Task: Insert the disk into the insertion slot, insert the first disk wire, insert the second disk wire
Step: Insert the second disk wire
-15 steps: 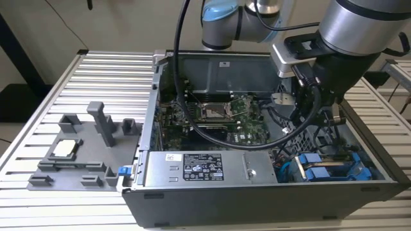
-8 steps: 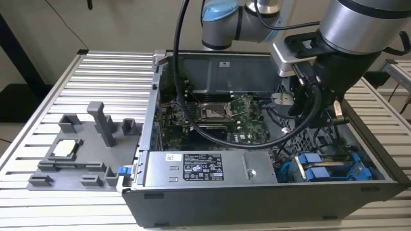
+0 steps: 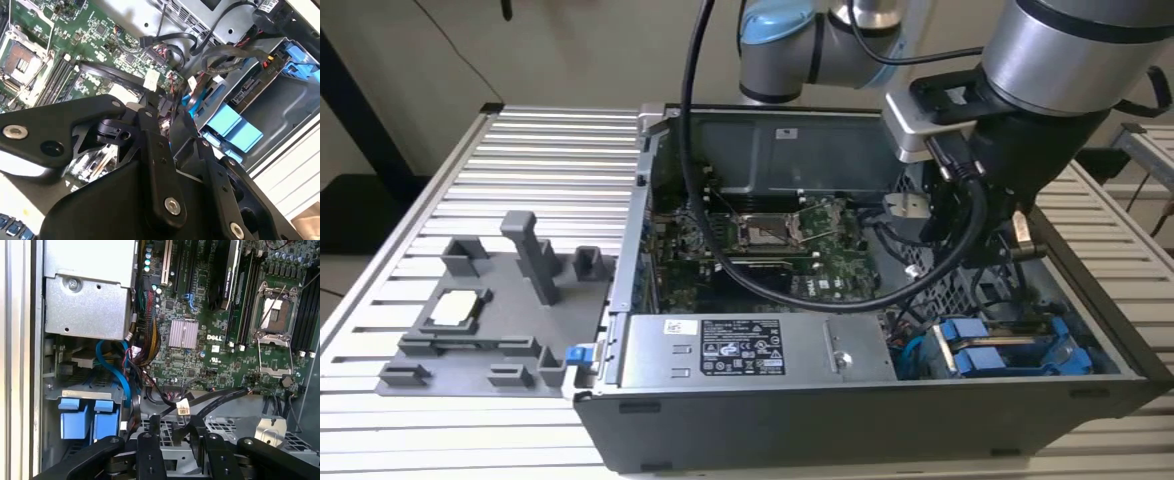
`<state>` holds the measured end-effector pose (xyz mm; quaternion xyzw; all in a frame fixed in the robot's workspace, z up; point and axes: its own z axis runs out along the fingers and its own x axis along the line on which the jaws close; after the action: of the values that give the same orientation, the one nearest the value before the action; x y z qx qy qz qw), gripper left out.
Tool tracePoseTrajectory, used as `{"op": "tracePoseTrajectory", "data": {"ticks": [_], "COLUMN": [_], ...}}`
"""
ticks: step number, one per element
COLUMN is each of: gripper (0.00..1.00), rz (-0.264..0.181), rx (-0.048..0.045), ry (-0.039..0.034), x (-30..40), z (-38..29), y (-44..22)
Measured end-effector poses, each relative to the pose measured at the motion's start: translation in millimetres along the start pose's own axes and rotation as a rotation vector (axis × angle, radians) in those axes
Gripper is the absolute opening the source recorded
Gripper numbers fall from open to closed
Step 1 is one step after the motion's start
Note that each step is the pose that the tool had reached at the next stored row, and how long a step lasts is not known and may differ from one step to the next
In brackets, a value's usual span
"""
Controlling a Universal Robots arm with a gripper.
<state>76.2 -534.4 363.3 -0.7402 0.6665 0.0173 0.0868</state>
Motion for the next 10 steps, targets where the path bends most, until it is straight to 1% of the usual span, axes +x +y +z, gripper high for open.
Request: {"op": "tracePoseTrajectory", "data": {"ticks": [2,3,4,5,10], "gripper": [0.38,0.35,0.35,0.28,0.28], "rz": [-0.001,-0.002,-0.002,-0.002,-0.005], "rx": [-0.0001,-0.0002,-0.0002,-0.0003,-0.0006], "ry": [-0.0002,-0.0004,-0.0005,-0.0005,-0.0008], "x": [0.0,0.0,0.0,-0.1,0.0], "z": [0.1,0.2,0.1,0.2,0.1], "y": [0.0,0.1,0.1,0.0,0.1]}}
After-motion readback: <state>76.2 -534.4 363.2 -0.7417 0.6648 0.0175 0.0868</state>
